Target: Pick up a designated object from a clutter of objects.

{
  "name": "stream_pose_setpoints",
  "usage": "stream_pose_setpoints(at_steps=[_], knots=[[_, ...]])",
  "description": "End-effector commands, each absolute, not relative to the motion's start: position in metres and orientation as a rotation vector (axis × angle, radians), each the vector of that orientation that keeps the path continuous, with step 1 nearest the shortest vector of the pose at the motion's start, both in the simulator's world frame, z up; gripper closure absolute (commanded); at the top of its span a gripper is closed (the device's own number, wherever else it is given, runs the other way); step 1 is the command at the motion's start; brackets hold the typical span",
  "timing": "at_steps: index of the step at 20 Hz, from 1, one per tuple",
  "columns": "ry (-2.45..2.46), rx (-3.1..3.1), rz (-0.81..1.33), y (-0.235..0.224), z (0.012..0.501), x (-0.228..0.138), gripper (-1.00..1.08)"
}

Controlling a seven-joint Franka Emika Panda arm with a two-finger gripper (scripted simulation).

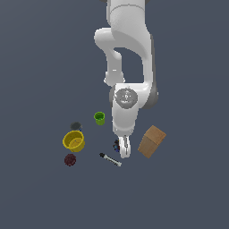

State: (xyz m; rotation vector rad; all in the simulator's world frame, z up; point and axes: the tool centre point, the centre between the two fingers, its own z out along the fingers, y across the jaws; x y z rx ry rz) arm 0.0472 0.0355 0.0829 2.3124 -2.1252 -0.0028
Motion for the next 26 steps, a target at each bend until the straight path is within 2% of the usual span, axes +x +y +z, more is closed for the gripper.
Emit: stream_pose_setpoints(at_steps=[1,9,23,24,26], knots=[[-2.146,2.294,-0.001,0.036,0.081,0.047,-0.92],[-2.148,2.292,-0.001,0.036,0.075,0.047,-0.92],[-2.153,2.288,0.0,0.036,0.03,0.047,-0.92],[-2.153,2.288,0.0,0.036,0.03,0.047,1.08],[-2.153,2.288,0.0,0.036,0.03,0.047,1.08]])
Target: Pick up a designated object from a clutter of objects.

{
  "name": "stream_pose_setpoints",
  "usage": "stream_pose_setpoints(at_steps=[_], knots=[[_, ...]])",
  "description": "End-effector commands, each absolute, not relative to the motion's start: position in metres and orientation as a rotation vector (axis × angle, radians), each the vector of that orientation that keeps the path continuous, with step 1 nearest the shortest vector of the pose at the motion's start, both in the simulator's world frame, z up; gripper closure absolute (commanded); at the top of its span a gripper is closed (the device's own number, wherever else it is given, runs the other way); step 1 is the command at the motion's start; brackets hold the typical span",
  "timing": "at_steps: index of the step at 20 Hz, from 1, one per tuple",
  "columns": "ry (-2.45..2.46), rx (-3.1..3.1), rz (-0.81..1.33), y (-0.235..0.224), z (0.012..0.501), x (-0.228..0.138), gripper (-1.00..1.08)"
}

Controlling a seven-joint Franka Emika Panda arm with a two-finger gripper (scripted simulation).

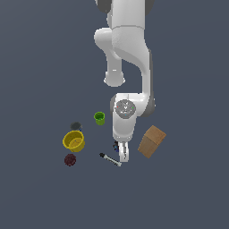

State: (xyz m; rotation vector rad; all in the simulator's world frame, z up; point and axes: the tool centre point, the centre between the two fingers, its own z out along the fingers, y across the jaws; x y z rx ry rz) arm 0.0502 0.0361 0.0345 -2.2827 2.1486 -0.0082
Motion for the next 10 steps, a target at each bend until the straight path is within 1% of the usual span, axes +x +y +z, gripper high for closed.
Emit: stream_pose_setpoints(at_steps=[1,10], knots=[[2.153,-2.288,0.0,0.0357,0.0297,0.0472,1.08],[2.148,-2.282,-0.01,0.0358,0.0355,0.0505,1.08]])
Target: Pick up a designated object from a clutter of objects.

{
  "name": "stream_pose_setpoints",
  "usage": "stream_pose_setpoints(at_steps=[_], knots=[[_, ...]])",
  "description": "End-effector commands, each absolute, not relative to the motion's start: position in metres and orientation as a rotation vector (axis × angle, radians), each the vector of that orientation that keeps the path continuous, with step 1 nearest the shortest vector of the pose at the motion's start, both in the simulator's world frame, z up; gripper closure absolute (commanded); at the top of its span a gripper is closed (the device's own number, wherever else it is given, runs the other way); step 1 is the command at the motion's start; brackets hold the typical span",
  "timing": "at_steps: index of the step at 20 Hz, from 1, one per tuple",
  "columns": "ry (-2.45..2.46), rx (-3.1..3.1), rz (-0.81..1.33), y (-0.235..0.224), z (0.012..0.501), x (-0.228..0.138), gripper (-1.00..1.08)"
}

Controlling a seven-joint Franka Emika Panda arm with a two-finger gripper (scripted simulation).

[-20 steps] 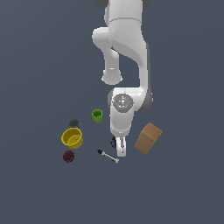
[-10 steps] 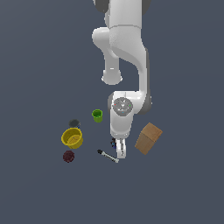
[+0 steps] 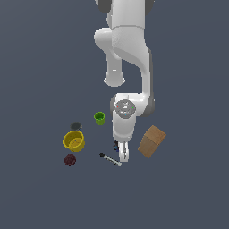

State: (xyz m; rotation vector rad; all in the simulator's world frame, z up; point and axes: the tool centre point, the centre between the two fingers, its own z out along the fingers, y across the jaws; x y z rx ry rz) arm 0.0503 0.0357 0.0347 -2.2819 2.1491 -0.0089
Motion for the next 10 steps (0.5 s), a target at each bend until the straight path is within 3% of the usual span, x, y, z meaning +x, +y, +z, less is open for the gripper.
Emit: stream_pose_setpoints(at_steps=[1,10], knots=[[2.148,-2.282,-0.01,0.035,0.037,0.05,1.08],[2.149,-2.282,-0.008,0.024,0.071,0.045,1.08]])
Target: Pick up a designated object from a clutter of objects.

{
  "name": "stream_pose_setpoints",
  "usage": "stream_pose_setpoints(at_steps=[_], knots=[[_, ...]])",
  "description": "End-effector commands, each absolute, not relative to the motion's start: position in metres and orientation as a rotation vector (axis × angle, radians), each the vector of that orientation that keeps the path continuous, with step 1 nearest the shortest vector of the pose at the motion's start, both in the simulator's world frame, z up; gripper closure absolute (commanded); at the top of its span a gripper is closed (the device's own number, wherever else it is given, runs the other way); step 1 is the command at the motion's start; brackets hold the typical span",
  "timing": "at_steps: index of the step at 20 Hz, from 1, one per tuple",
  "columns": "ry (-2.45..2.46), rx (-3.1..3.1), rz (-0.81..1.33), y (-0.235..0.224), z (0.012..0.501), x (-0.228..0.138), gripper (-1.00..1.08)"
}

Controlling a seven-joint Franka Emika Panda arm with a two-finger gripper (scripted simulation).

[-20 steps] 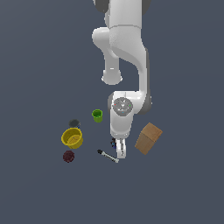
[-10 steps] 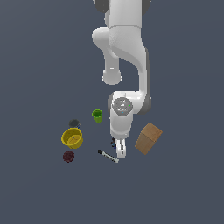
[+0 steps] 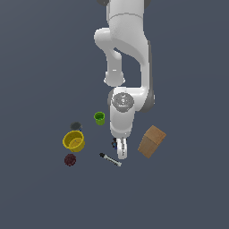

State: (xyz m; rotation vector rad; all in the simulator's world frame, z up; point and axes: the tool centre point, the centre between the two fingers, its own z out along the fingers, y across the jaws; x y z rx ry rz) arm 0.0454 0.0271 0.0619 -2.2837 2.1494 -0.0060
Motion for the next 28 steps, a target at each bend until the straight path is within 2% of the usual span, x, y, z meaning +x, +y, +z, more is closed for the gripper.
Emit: stream_pose_setpoints(at_steps=[1,8,28], knots=[[2.149,-2.282,-0.008,0.022,0.078,0.044,1.08],[2.15,-2.282,-0.005,0.003,0.138,0.035,1.08],[2.154,-2.285,-0.001,-0.066,0.352,0.009,1.08]])
